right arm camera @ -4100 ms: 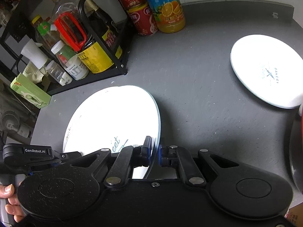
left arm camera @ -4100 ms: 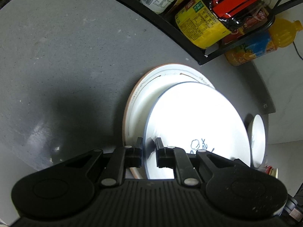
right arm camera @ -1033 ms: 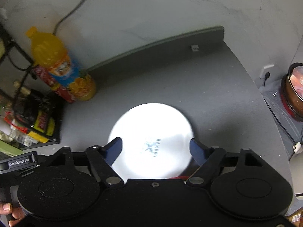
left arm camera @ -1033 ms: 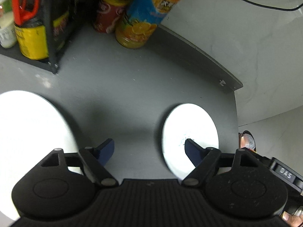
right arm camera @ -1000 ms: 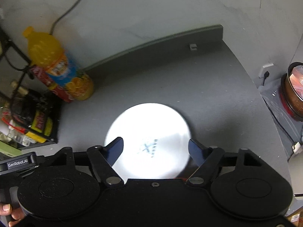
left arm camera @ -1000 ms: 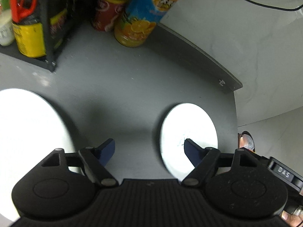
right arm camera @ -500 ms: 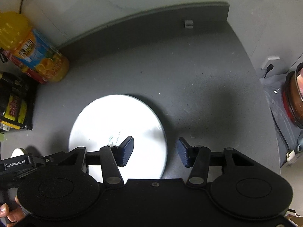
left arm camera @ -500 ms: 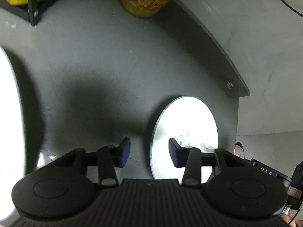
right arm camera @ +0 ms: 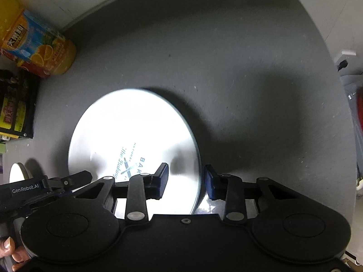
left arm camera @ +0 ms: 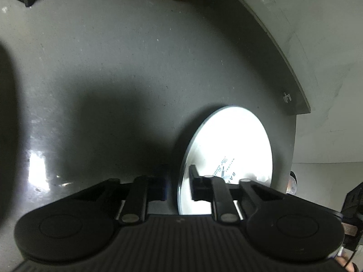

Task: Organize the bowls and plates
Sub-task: 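Close both grippers on the rim of the 'BAKERY' plate, then carry the 'BAKERY' plate onto the 'Sweet' plate stack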

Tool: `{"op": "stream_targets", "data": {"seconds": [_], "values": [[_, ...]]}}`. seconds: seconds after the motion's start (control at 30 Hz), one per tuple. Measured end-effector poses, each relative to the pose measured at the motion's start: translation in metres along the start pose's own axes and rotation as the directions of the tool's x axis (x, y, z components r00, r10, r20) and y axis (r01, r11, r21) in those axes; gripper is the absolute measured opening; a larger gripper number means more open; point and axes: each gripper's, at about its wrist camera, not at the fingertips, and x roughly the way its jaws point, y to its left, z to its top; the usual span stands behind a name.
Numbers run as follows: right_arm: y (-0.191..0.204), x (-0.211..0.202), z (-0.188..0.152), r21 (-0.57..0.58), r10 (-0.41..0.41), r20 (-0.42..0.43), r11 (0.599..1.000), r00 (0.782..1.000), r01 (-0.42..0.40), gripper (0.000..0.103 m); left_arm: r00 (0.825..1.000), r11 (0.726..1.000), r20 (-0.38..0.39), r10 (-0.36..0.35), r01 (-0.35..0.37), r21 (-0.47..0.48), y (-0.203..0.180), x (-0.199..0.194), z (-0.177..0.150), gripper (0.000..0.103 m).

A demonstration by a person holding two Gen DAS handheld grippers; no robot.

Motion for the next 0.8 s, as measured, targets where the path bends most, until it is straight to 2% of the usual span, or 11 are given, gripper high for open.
{"op": "stream_targets", "data": {"seconds": [0.13,0.2,0.3,0.6,0.8], "values": [[-0.002,0.002,0.001,0.000,0.019,0.000,1.000,1.000,-0.019,0.026,1.000,1.000,-0.010,-0.002,0.002,0.006,-0.002,0.003,0.001,0.008],[-0.004,0.002,0.002,0.001,0.019,-0.002,1.000,1.000,-0.019,0.020,1.000,1.000,-0.015,-0.002,0.002,0.007,-0.003,0.004,0.001,0.008],[-0.007,-0.002,-0.001,-0.005,0.036,0.014,0.999,0.999,-0.036,0.017,1.000,0.999,-0.017,0.009,-0.009,0.033,-0.007,0.003,0.003,0.008],[-0.001,-0.036,-0.010,-0.053,0.094,0.103,0.995,0.990,-0.089,0.009,1.000,0.997,0.018,-0.006,0.005,0.073,-0.013,-0.011,0.013,0.008],[0.010,-0.060,-0.015,-0.070,0.122,0.160,0.991,0.980,-0.112,0.008,0.999,0.995,0.040,-0.028,0.024,0.101,-0.013,-0.031,0.018,0.008]]}}
